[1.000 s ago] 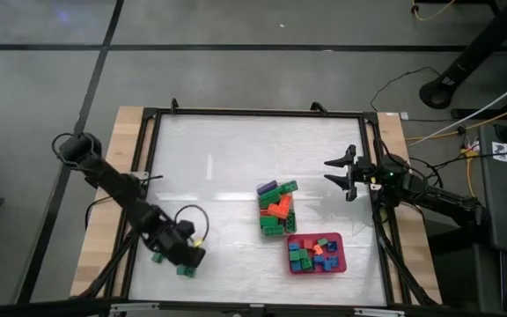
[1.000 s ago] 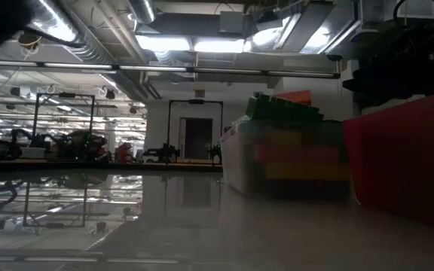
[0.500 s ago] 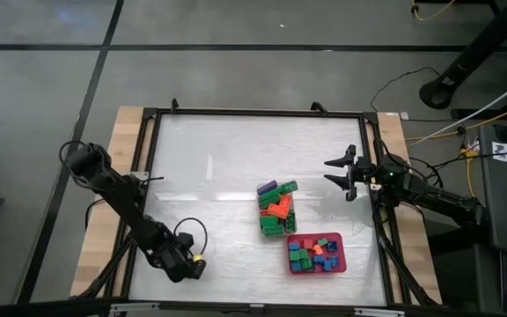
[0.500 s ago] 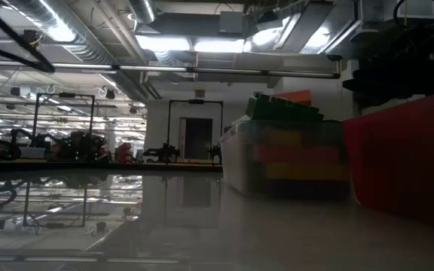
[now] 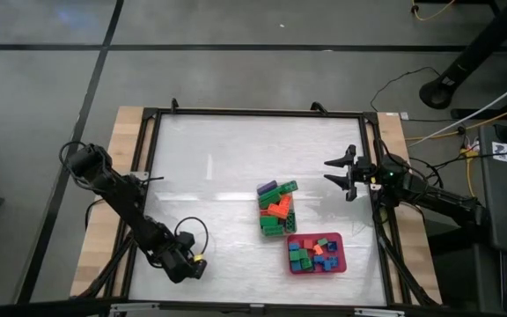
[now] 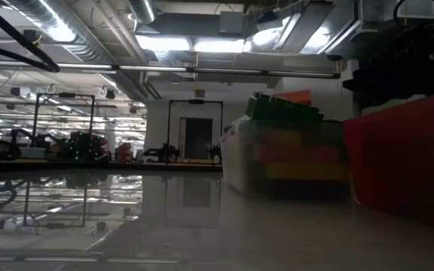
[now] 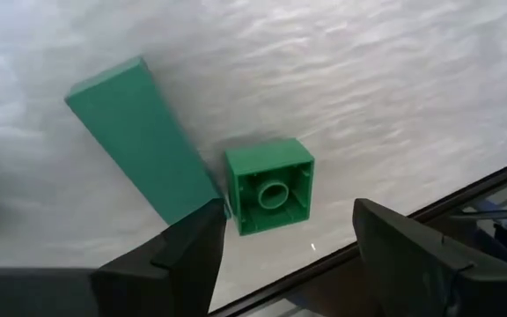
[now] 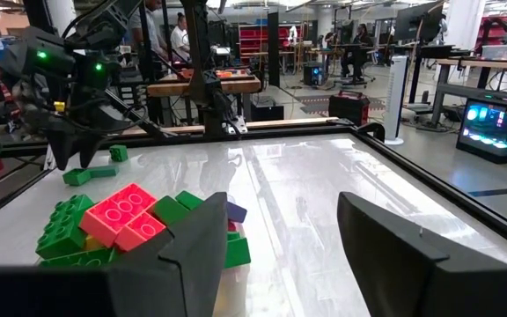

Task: Sort blocks by size
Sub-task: Put the green square game piece into the red bin

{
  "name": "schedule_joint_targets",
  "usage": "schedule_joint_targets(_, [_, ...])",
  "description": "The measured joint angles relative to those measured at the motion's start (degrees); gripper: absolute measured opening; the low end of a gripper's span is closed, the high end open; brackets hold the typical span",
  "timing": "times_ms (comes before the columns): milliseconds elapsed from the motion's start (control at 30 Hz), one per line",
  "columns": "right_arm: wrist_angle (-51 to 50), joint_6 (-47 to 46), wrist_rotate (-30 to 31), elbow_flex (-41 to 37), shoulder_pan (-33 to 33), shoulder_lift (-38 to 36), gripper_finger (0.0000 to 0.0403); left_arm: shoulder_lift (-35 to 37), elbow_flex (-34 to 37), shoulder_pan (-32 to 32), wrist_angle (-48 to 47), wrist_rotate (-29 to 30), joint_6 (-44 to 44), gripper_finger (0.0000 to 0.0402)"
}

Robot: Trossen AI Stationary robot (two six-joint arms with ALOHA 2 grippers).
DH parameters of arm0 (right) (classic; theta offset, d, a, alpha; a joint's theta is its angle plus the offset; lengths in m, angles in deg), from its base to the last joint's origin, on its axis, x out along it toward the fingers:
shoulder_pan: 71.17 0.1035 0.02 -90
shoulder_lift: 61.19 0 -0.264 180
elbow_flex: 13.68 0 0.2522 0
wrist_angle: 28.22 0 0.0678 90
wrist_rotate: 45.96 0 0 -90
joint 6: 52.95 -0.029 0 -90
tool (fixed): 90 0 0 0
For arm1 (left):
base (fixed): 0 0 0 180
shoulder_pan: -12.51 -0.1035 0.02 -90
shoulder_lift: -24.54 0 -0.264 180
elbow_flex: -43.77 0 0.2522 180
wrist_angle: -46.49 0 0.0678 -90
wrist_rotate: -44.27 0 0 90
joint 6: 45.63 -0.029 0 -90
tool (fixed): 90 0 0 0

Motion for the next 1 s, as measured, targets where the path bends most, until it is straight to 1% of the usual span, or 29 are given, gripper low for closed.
schedule_joint_targets(233, [0.0,0.0,0.0,0.0,0.0,0.0,0.0214,0.0,0.0,-0.7,-0.4,0.6,-0.3,0.0237])
schedule_joint_targets(367, [0.0,0.0,0.0,0.0,0.0,0.0,0.0214,-1.0,0.0,-1.6,0.0,0.5,-2.9,0.0237])
schedule_joint_targets(600, [0.0,0.0,0.0,0.0,0.0,0.0,0.0214,-3.9,0.0,-2.7,3.0,-4.1,-4.5,0.0237])
schedule_joint_targets(867, [0.0,0.0,0.0,0.0,0.0,0.0,0.0214,-4.4,0.0,-2.6,3.3,-4.5,-5.2,0.0237])
schedule_joint_targets(933, [0.0,0.0,0.0,0.0,0.0,0.0,0.0214,-4.4,0.0,-2.6,3.3,-4.5,-6.1,0.0232])
schedule_joint_targets(1000, [0.0,0.0,0.0,0.0,0.0,0.0,0.0214,-4.4,0.0,-2.6,3.2,-4.5,-6.5,0.0217])
